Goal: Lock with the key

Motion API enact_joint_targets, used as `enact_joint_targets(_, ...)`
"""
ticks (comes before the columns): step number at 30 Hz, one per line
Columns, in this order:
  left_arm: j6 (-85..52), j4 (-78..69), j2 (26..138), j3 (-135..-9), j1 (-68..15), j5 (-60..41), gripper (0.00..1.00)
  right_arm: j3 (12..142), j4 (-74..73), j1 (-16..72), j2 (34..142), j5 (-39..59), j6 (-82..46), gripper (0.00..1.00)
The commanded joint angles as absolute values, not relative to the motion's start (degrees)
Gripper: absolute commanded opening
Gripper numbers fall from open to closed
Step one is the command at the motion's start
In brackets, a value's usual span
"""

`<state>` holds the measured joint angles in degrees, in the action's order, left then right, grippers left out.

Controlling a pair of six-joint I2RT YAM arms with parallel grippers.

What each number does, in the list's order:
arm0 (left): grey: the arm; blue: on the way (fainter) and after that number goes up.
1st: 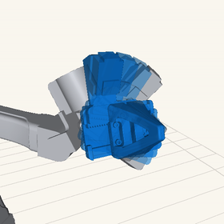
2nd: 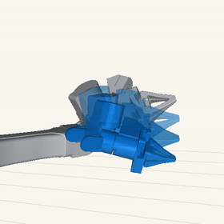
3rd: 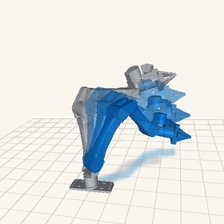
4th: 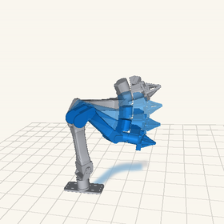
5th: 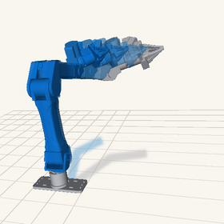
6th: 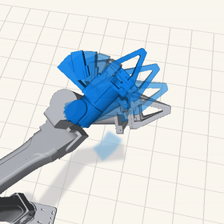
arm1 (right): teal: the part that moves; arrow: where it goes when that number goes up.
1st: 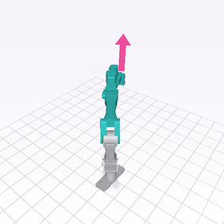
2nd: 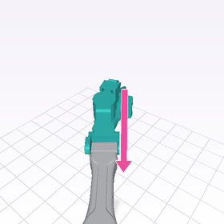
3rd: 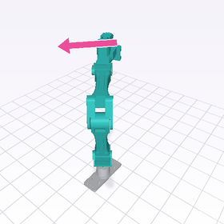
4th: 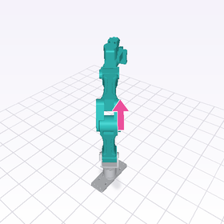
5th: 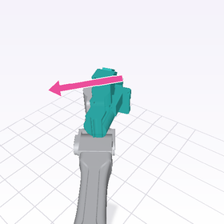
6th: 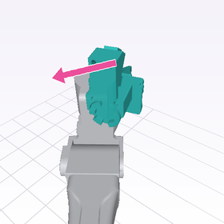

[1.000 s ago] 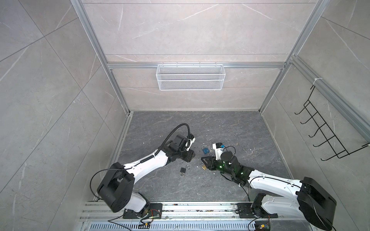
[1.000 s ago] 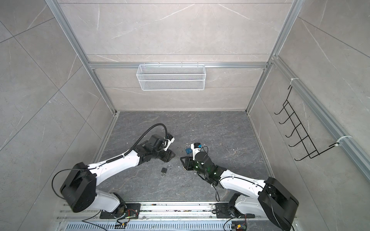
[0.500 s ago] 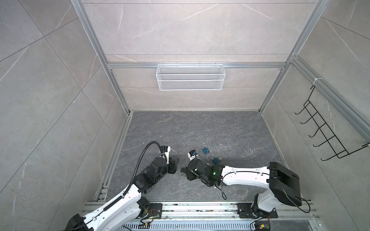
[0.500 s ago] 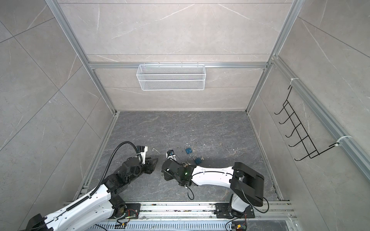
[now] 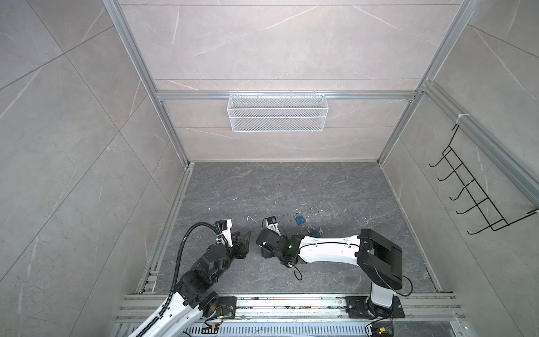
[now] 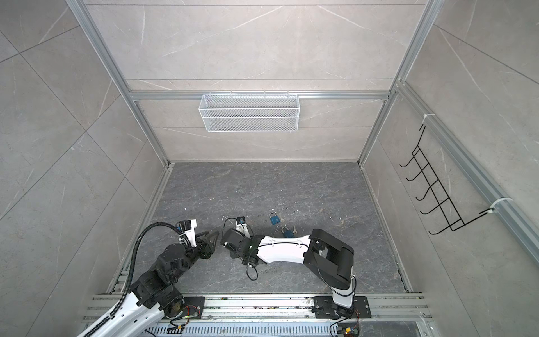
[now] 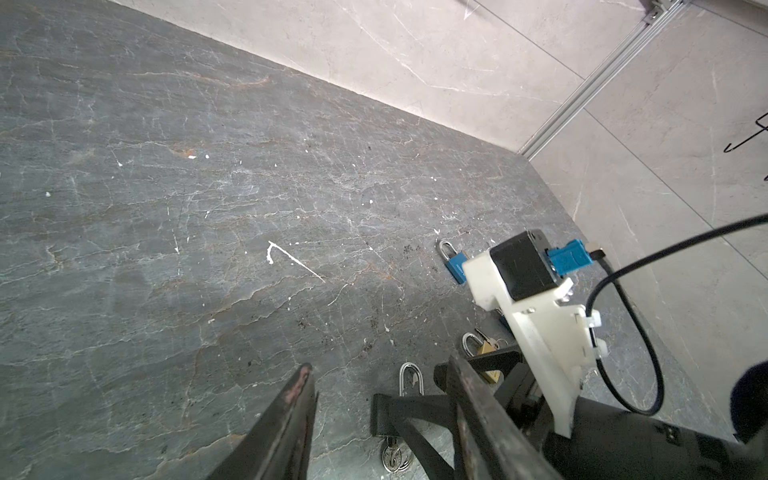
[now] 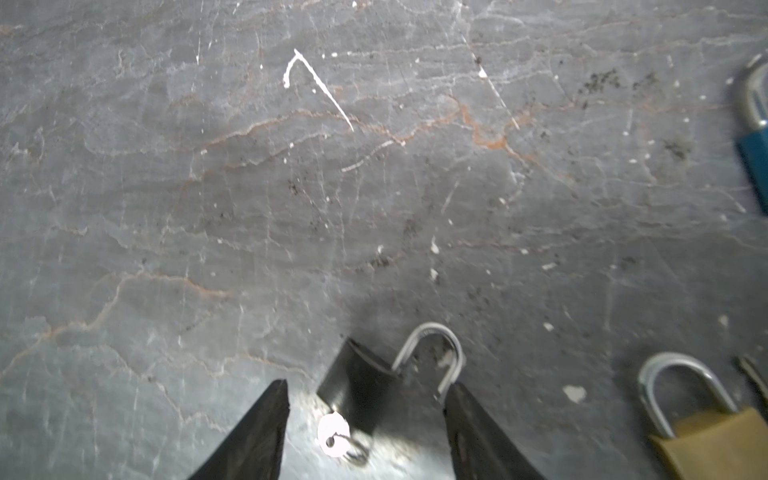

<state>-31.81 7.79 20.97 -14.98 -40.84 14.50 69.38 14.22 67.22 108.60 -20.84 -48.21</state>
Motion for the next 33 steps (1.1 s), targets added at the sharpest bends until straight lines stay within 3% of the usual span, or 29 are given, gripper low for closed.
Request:
enact_joint_targets(1,-33.28,7.41,22.06,-15.01,-40.58,14.7,0.53,72.81,20.08,67.41,111.62,-22.37,-51.21,0.62)
enact_joint_targets(21,-34.02,5.93,23.11,-14.89,-40.5,10.65,0.53,81.03,30.76,69.17,118.91,-24.2,-53.08,0.6)
enact_joint_targets(33,-34.15,4.42,24.23,-14.81,-40.51,8.81,0.53,71.44,25.2,69.13,113.06,-22.45,-52.3,0.55)
